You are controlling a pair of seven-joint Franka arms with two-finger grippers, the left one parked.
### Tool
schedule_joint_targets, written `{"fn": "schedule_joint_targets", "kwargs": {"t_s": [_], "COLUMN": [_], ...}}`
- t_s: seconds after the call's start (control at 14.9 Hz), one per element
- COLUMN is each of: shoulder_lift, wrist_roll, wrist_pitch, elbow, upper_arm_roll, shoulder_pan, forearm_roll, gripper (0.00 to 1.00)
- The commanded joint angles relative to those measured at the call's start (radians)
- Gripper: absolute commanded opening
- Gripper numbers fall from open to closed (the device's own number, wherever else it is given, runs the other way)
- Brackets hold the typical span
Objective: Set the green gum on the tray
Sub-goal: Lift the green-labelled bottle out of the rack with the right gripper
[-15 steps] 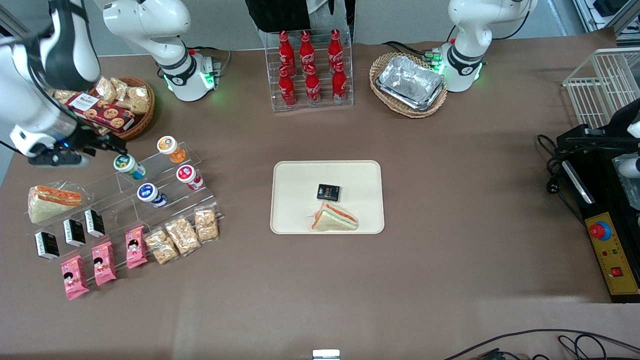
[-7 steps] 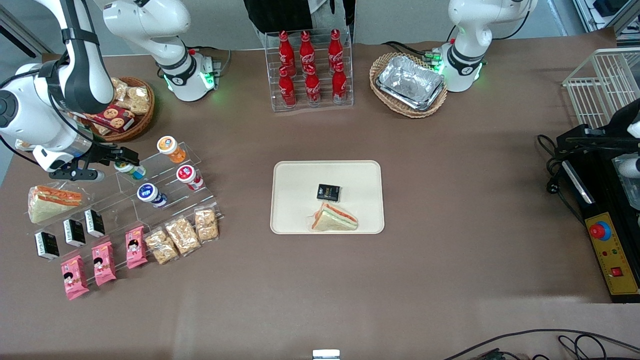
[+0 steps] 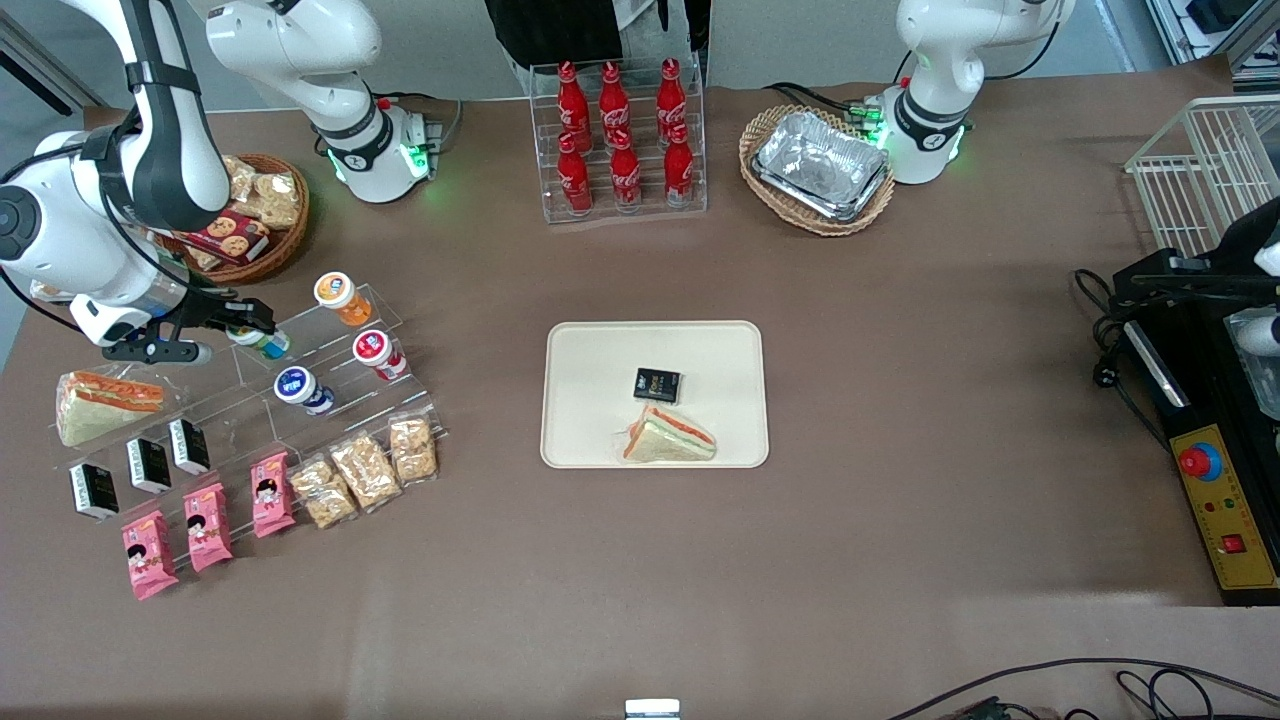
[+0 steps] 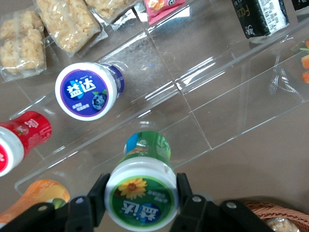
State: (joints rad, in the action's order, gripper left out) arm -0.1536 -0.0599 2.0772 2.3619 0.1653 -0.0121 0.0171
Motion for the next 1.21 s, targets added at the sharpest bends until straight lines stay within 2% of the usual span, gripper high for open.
{"fn": "schedule_joint_targets", "kwargs": {"t_s": [0.0, 0.07, 0.34, 0.47, 0.61, 0.74, 0.88, 1.01, 1.14], "shoulder_lift": [-0.021, -0.041, -0.035, -0.034, -0.029, -0.027, 0.008, 0.081, 0.175], "wrist_roll": [0.012, 0.02, 0.023, 0.082, 0.226, 0.413, 0.611, 0.766, 0.915], "wrist_pitch": [0.011, -0.027, -0.342, -0.432, -0.477, -0.482, -0.432, -0.326, -0.171], "elbow": [-0.006, -0.041, -0.307, -0.412, -0.476, -0.486, -0.487, -0.48, -0.446], "upper_arm_roll": [-0.007, -0.01, -0.013, -0.013, -0.015, -0.018, -0.018, -0.02, -0.02], "shoulder_pan": [-0.005, -0.008, -0.028, -0.087, -0.187, -0.325, -0.46, -0.593, -0.67], "forearm_roll": [-0.014, -0.014, -0.017, -0.032, -0.055, -0.065, -0.101, -0.105, -0.106], "gripper": [0.36, 0.3, 0.29, 0.28, 0.27, 0.18, 0.18, 0.18, 0.18]}}
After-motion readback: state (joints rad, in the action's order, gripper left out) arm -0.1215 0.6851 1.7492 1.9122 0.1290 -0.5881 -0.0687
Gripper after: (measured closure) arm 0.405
